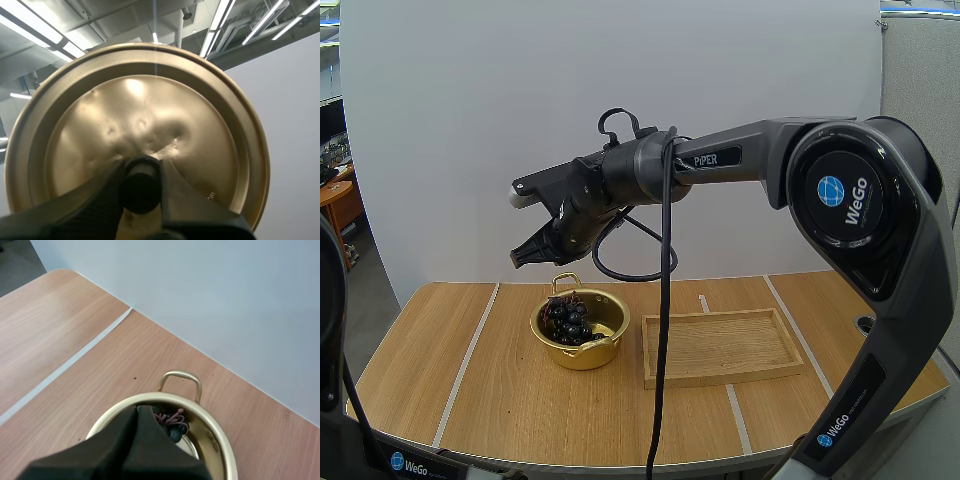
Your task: Open the pot, put the grape inside, and close it
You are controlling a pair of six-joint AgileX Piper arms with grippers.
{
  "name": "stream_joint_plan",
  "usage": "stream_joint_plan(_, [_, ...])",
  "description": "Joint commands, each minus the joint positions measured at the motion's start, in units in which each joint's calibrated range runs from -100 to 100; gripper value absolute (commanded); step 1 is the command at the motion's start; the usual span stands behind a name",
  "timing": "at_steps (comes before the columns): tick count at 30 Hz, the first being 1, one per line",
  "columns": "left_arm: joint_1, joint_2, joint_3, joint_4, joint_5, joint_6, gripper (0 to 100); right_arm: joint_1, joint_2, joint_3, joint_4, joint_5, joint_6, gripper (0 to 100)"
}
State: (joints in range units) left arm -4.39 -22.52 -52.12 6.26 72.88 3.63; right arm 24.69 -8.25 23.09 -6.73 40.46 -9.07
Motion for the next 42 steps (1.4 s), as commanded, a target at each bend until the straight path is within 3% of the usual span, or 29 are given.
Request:
stream_joint_plan(1, [-0.08, 0.0, -0.3, 0.7, -2.0, -0.6, 0, 0.5, 5.0, -0.2, 0.0, -2.6, -1.0, 0])
stream_joint_plan(13, [-0.08, 0.0, -0.3, 0.7, -2.0, -0.6, 0, 0.5, 12.8, -0.5, 0.4, -8.2, -1.4, 0])
stream_joint_plan(20, [-0.08, 0.0, -0.3, 0.7, -2.0, -0.6, 0, 0.5, 17.0, -8.0, 1.2, -0.7, -1.4, 0])
stream_joint_plan(42, [-0.08, 0.0, -0.3, 0.7, -2.0, -0.6, 0, -1.4, 23.8, -8.1, 0.1, 4.4, -1.4, 0])
